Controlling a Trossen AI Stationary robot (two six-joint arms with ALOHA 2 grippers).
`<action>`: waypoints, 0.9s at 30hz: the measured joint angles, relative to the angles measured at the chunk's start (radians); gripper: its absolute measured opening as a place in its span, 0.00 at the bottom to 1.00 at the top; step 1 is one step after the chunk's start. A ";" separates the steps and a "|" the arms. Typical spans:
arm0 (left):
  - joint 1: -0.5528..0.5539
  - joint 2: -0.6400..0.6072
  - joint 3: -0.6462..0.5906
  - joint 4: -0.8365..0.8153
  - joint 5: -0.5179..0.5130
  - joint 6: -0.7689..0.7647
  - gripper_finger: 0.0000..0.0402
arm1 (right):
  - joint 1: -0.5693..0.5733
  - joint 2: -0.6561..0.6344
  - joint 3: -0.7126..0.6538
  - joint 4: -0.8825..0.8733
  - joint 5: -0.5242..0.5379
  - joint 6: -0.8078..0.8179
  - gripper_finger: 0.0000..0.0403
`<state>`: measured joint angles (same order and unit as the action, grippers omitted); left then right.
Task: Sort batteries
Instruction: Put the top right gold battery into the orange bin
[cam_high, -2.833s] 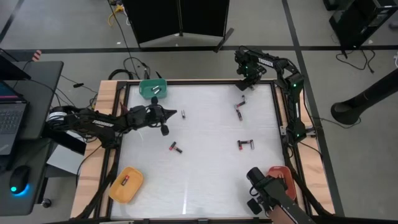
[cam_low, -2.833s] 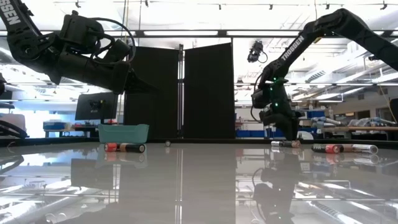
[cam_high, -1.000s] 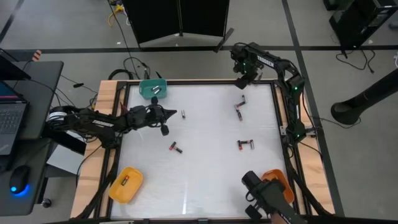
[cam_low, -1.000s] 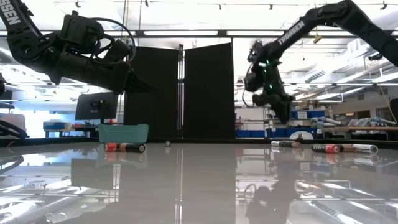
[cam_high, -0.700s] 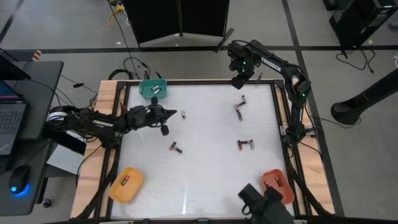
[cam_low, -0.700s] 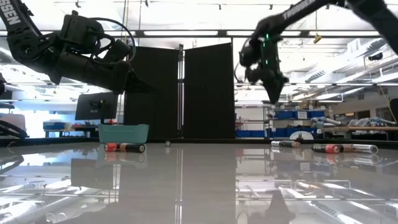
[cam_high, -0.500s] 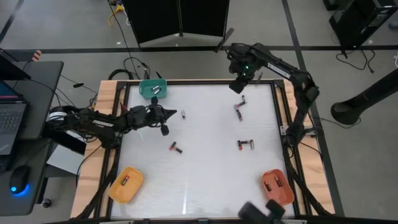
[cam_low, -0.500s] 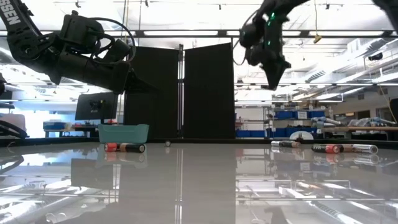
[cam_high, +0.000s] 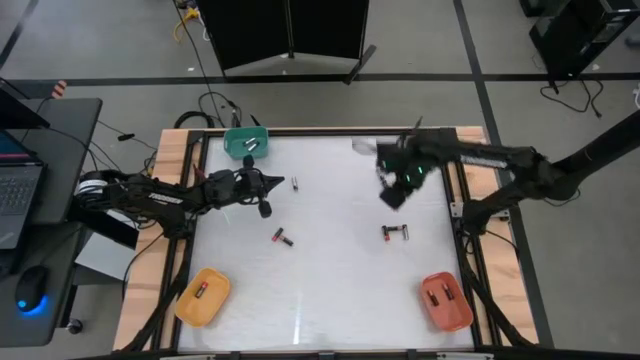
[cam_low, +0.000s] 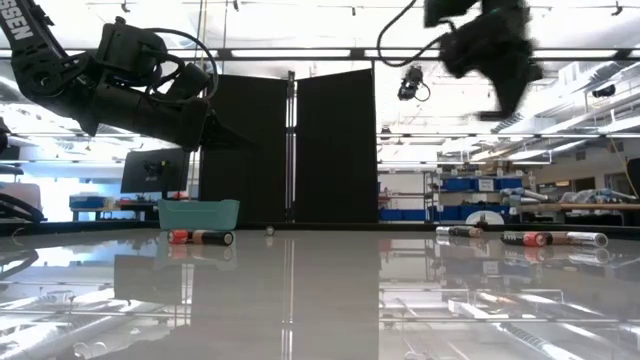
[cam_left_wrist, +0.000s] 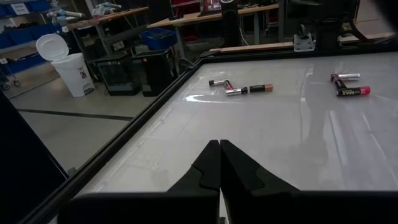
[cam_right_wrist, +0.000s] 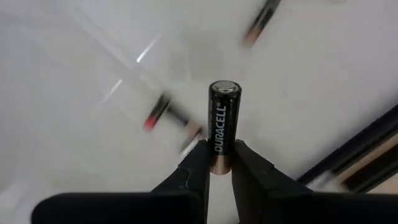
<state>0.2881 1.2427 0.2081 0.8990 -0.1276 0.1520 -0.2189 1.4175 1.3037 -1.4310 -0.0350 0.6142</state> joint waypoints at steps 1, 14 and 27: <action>0.000 0.000 0.000 0.000 0.000 0.000 0.02 | 0.048 -0.023 -0.033 0.002 -0.015 0.067 0.14; 0.000 0.000 0.000 0.000 0.000 -0.007 0.02 | 0.811 -0.084 -0.177 0.257 -0.170 1.075 0.14; 0.000 0.000 0.000 0.000 -0.015 -0.028 0.02 | 1.058 0.068 -0.360 0.579 -0.268 1.543 0.14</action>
<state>0.2878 1.2427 0.2081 0.8986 -0.1424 0.1242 0.8389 1.4853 0.9437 -0.8516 -0.3033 2.1576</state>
